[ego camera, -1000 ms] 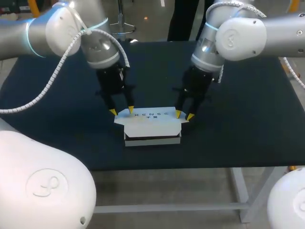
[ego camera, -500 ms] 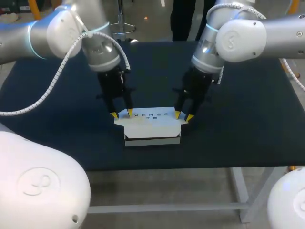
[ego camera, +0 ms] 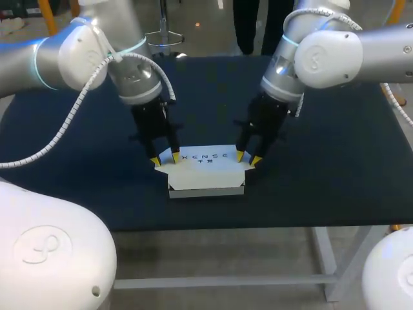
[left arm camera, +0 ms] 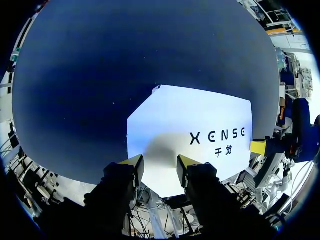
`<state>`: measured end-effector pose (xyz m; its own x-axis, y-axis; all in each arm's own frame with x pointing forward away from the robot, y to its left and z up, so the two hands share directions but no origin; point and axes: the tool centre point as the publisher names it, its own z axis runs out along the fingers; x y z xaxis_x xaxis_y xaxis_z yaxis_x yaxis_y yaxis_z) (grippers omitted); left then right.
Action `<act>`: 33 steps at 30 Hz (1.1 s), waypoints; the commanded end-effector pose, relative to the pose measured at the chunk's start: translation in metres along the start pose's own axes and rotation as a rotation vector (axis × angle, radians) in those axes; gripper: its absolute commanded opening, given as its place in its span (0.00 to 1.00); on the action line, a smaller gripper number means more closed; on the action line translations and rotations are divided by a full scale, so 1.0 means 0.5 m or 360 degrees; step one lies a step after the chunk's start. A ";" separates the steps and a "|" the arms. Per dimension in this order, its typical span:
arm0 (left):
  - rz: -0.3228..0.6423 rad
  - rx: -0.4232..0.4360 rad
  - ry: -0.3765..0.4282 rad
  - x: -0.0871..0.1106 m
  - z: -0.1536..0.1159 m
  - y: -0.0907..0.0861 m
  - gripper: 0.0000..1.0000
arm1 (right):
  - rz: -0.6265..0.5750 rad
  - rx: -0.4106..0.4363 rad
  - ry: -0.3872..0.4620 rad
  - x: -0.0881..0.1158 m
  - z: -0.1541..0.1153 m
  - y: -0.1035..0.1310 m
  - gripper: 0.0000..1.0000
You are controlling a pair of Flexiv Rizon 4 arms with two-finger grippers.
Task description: Assemble the packaging by folding the flat box into shape, placing the metal phone stand inside, and closing the box properly
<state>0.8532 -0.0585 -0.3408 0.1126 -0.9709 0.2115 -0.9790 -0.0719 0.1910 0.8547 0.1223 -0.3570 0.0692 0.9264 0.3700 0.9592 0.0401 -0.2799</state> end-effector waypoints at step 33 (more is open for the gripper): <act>-0.0041 0.0185 0.0038 -0.003 0.034 0.027 0.49 | -0.0045 -0.0179 0.0069 -0.015 0.024 0.007 0.38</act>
<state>0.8404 -0.0648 -0.3536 0.1396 -0.9640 0.2264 -0.9883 -0.1213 0.0929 0.8572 0.1216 -0.3692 0.0547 0.9109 0.4091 0.9841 0.0202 -0.1765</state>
